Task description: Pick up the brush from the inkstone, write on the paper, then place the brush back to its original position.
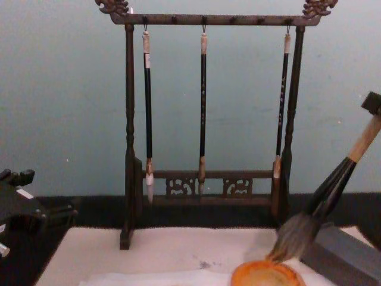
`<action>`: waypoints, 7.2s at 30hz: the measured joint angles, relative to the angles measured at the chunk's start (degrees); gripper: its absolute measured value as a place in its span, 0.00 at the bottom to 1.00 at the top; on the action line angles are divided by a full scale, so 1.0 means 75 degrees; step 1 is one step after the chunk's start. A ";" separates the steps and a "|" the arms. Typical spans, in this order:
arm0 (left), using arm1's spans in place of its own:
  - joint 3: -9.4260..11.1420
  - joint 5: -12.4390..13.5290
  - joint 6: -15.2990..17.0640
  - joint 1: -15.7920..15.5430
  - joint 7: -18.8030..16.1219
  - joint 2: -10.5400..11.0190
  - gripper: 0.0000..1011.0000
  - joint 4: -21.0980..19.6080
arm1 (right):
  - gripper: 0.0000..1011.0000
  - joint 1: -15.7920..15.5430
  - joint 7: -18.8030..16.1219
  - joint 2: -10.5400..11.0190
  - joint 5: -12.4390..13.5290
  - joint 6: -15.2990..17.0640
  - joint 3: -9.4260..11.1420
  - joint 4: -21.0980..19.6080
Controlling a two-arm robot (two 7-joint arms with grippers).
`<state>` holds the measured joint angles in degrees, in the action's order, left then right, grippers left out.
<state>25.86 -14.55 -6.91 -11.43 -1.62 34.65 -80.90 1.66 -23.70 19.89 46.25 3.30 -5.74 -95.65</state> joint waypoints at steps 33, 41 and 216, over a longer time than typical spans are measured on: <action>0.0000 0.0000 0.0000 0.0000 0.0000 0.0000 1.00 0.0000 | 0.17 0.1435 0.0903 -0.0489 0.3286 0.2357 0.0257 0.2463; 0.0000 0.0000 0.0000 0.0000 0.0000 -0.0001 1.00 0.0000 | 0.17 0.1576 0.1235 -0.0515 0.3591 0.2491 0.0211 0.2761; 0.0000 0.0000 0.0000 0.0000 0.0000 0.0000 1.00 0.0000 | 0.99 0.0755 0.3677 0.1337 0.0140 -0.1231 -0.2646 0.1116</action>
<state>25.86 -14.55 -6.91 -11.43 -1.62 34.65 -80.90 7.32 3.88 29.91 47.30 -5.93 -25.58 -87.28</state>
